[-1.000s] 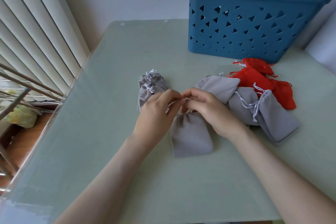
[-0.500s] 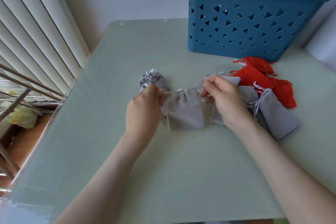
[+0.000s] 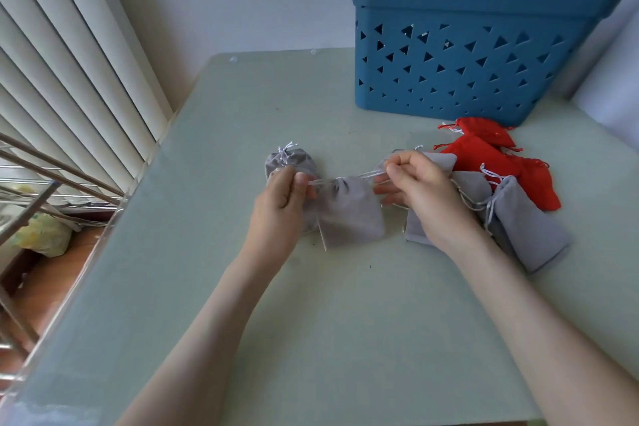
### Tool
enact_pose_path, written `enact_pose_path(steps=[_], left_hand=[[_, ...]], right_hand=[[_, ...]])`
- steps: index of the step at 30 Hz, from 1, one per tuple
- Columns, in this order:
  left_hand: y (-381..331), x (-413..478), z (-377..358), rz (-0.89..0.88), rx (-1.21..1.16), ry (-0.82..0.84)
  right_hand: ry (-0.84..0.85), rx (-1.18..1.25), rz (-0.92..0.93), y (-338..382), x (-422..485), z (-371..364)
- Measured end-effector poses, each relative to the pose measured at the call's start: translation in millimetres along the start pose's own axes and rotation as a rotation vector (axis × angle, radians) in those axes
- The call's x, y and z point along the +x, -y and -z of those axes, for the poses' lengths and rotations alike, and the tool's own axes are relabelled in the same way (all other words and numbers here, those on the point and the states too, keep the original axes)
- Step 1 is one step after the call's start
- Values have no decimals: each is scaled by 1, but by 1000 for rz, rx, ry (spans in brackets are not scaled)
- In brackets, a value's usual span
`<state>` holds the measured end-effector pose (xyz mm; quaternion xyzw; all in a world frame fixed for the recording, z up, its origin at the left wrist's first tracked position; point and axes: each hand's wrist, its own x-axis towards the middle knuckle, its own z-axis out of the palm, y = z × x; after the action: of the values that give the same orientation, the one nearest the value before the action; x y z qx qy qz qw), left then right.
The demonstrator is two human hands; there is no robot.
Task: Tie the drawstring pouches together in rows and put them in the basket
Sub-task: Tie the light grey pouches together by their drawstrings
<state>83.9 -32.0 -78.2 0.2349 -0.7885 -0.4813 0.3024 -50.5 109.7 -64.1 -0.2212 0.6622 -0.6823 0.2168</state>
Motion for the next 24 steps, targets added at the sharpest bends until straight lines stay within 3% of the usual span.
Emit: enact_pose_path(steps=[3, 6, 10, 14, 16, 19, 24], left_hand=[[0, 0, -6, 85, -205, 68], [-4, -2, -9, 129, -220, 60], [-1, -1, -4, 40, 48, -1], [-2, -6, -6, -133, 291, 76], [-2, -6, -7, -188, 300, 96], [-5, -6, -8, -238, 231, 113], [-4, -5, -9, -295, 270, 58]], right_hand=[[194, 22, -26, 4, -6, -4], [262, -101, -10, 2, -8, -8], [347, -161, -53, 4, -10, -5], [251, -570, 39, 0, -13, -3], [211, -538, 106, -2, -13, -6], [327, -436, 153, 0, -13, -9], [492, -243, 48, 1, -21, -20]])
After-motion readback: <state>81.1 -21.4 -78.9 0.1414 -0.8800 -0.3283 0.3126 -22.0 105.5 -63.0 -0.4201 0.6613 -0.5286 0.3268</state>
